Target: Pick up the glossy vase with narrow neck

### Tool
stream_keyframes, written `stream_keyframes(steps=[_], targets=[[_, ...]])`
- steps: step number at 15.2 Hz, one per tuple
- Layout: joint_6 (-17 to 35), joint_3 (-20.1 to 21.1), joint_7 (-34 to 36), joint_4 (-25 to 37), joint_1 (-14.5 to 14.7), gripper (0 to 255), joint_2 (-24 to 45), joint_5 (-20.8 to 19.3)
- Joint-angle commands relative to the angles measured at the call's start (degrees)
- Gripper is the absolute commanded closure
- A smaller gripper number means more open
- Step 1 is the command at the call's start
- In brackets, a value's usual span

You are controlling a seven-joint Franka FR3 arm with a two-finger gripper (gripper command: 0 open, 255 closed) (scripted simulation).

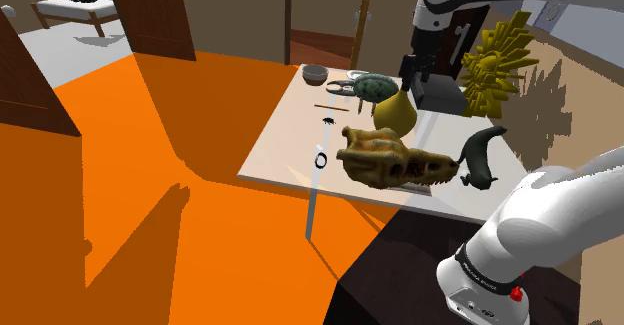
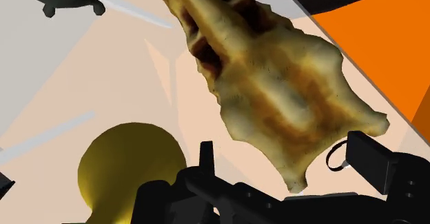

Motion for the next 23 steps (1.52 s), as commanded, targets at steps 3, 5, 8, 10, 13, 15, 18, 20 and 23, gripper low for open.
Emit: stream_keyframes(steps=[3, 5, 8, 10, 13, 15, 18, 20, 23], targets=[[1.64, -4.28, -5.52, 6.8, -0.92, 0, 7.57, 1.39], [2.22, -6.22, -8.29, 10.29, -1.43, 0, 11.41, 2.67], [2.63, -8.85, -12.61, 16.14, -2.5, 0, 17.58, 5.32], [2.52, -10.36, -15.57, 20.48, -3.52, 0, 21.98, 7.56], [1.65, -12.17, -19.95, 27.8, -5.66, 0, 29.02, 11.49], [0.54, -12.9, -22.7, 33.34, -7.67, 0, 33.99, 14.35], [-1.3, -13.24, -25.45, 40.37, -10.54, 0, 39.87, 17.65], [0.28, -13.12, -25.45, 38.7, -10.45, 0, 39.77, 17.6], [2.6, -13.04, -25.49, 36.35, -10.27, 0, 39.75, 17.63]])
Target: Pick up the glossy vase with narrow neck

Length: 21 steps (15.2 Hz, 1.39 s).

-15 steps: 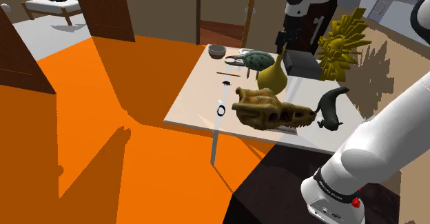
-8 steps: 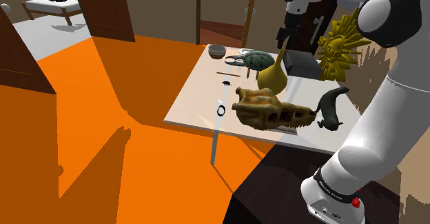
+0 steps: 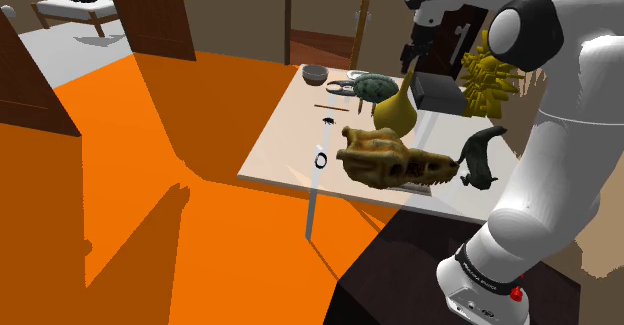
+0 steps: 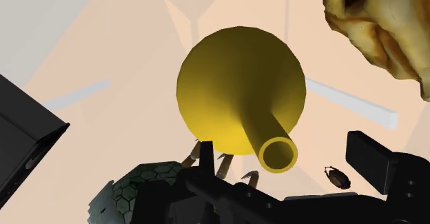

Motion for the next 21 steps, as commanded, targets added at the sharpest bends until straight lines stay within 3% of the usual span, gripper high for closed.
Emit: stream_keyframes(steps=[1, 4, 5, 14, 21], targets=[[1.49, 0.06, -0.14, -1.17, -0.02, 0, 0.33, 0.19], [2.67, 0.11, -0.19, -2.3, 0.05, 0, 0.4, 0.25], [2.67, 0.11, -0.18, -2.27, 0.04, 255, 0.43, 0.26], [2.67, 0.11, -0.19, -2.3, 0.05, 255, 0.4, 0.25], [-2.71, -0.07, -0.07, 3.09, -0.36, 255, 0.38, 0.14]])
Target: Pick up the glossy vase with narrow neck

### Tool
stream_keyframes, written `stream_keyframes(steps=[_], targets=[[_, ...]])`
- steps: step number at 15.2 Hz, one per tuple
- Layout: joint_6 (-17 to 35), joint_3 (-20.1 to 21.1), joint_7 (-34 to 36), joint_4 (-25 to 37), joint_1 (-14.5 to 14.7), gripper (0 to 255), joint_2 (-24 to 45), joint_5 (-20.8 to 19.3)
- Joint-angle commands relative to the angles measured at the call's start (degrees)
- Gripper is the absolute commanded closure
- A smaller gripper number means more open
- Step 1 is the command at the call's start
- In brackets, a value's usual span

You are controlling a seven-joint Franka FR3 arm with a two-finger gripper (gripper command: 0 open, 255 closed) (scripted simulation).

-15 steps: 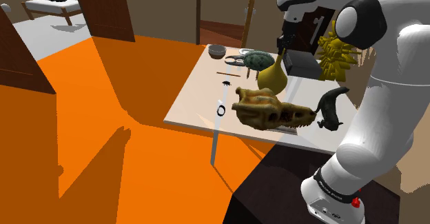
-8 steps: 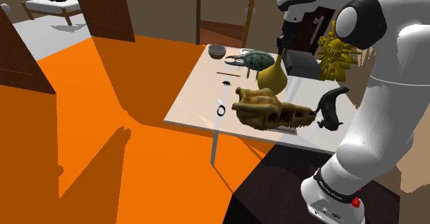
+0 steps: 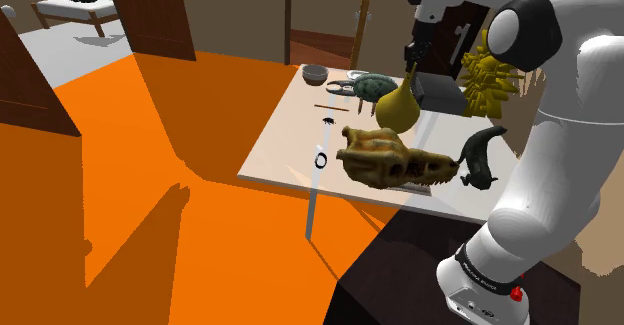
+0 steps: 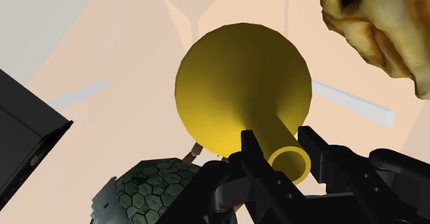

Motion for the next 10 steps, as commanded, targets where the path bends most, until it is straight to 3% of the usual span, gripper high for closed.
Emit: stream_keyframes(steps=[1, 10], targets=[[-1.65, -0.06, -0.04, 1.84, -0.2, 255, 0.12, 0.05], [-7.62, -0.19, -0.14, 8.73, -1.05, 255, 1.09, 0.46]])
